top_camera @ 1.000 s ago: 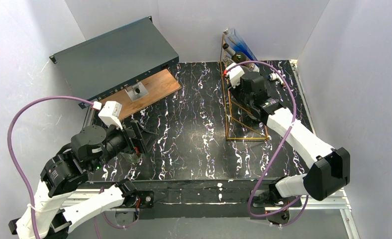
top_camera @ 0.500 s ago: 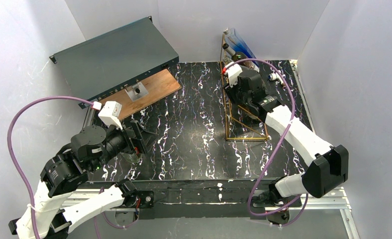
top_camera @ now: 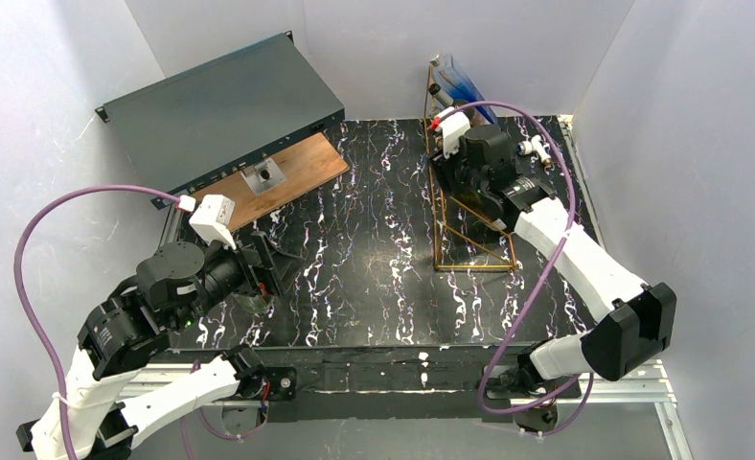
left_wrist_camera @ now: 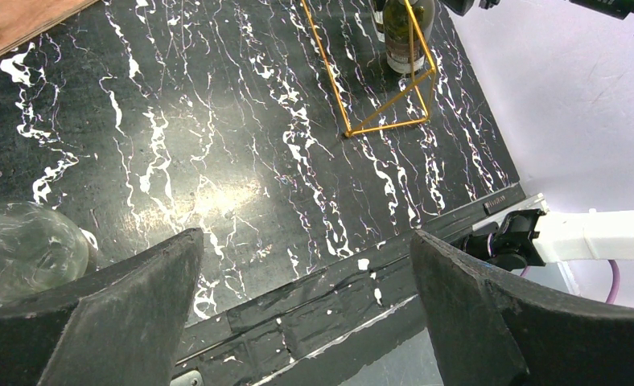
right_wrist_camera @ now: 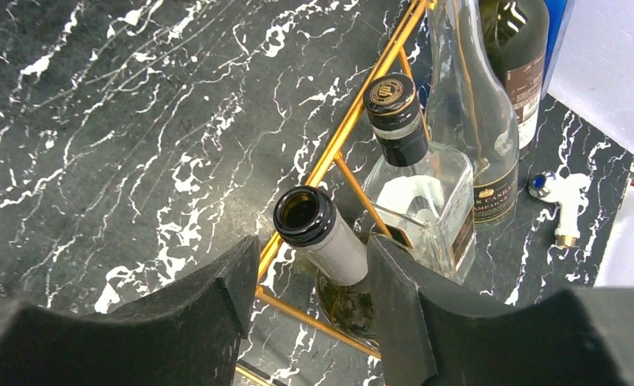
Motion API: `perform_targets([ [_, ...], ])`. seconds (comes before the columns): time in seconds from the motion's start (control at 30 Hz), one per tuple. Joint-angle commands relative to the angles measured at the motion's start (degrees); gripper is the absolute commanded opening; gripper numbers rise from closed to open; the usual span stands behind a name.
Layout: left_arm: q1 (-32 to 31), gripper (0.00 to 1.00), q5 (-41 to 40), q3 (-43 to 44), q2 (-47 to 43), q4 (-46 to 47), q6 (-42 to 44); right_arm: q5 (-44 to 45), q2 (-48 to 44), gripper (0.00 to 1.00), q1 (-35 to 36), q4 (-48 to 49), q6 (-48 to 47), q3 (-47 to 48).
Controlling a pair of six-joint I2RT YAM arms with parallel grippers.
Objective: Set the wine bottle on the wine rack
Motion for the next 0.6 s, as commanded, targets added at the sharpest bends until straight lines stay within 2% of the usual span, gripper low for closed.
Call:
perform_targets([
  [0.0, 0.3, 0.99, -0.3, -0.1, 0.0, 0.5, 0.4, -2.6, -1.8, 0.61, 0.2, -0.1, 2.1, 4.4],
  [0.27, 0.3, 0.99, -1.5, 3.0, -0.1, 0.1, 2.0, -12.3, -1.7, 0.62, 1.8, 4.1, 8.3, 6.1],
  [0.57, 0.3, 0.99, -5.2, 8.8, -1.8, -2.2, 5.2, -16.0, 0.8, 0.63, 12.2, 15.4, 15.9, 5.3],
])
